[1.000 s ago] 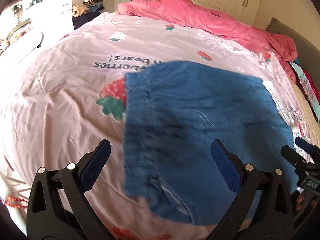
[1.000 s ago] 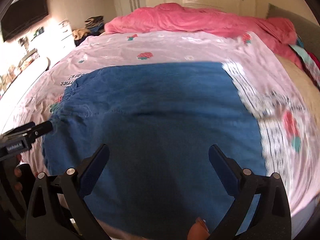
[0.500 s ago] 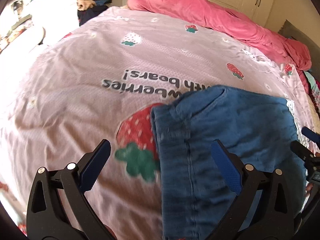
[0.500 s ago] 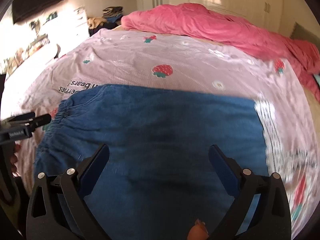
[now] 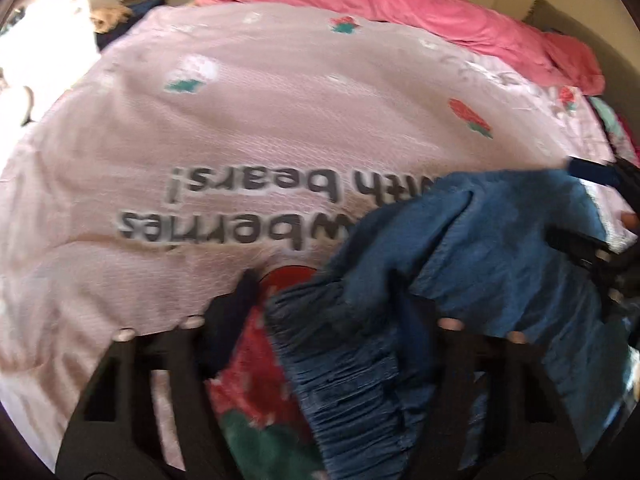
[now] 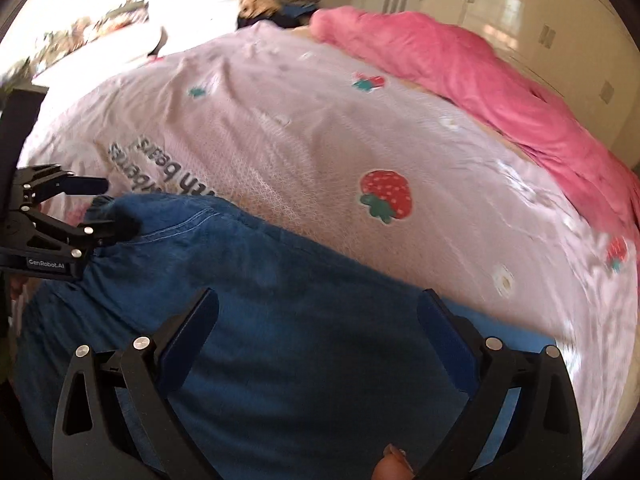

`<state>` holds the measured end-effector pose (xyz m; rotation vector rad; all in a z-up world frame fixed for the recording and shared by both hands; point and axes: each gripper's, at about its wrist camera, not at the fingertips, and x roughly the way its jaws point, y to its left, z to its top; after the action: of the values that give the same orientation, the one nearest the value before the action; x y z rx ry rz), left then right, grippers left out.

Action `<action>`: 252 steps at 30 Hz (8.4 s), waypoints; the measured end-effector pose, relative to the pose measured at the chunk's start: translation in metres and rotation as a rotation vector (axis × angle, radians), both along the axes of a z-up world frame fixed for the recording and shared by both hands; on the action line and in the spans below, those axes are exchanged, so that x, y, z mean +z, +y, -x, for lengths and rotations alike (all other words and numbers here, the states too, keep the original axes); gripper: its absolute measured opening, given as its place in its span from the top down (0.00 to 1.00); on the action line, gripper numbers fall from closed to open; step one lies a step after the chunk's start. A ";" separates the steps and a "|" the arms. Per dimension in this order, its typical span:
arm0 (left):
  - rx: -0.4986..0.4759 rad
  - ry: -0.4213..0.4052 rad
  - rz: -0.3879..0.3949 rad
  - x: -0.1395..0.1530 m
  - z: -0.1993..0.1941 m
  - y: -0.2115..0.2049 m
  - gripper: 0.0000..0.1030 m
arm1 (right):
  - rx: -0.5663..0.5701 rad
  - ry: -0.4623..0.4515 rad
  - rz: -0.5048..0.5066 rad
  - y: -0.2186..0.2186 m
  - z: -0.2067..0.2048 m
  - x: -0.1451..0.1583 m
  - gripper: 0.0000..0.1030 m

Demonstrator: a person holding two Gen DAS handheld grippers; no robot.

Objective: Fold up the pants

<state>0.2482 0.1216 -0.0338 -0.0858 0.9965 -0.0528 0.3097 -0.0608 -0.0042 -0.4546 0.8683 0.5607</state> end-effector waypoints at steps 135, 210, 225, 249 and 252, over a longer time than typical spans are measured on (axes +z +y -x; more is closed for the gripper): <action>-0.198 -0.158 0.028 0.052 0.200 -0.070 0.31 | -0.149 0.078 -0.351 -0.119 0.282 0.001 0.52; -0.714 -0.164 0.185 0.003 0.187 -0.266 1.00 | -0.864 0.104 -0.709 -0.356 0.281 0.018 0.93; -0.818 -0.201 0.060 -0.005 0.206 -0.278 1.00 | -0.894 0.153 -0.779 -0.381 0.320 -0.010 0.59; -0.812 -0.110 0.063 -0.008 0.226 -0.247 0.89 | -0.861 0.097 -0.510 -0.374 0.339 -0.008 0.61; -0.789 -0.108 0.128 0.001 0.234 -0.233 0.70 | -0.750 0.021 -0.493 -0.353 0.341 0.015 0.49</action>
<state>0.0140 -0.1116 -0.0330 0.1961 0.8676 -0.8351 -0.0317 -0.4138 0.0110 0.3289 0.8138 0.0690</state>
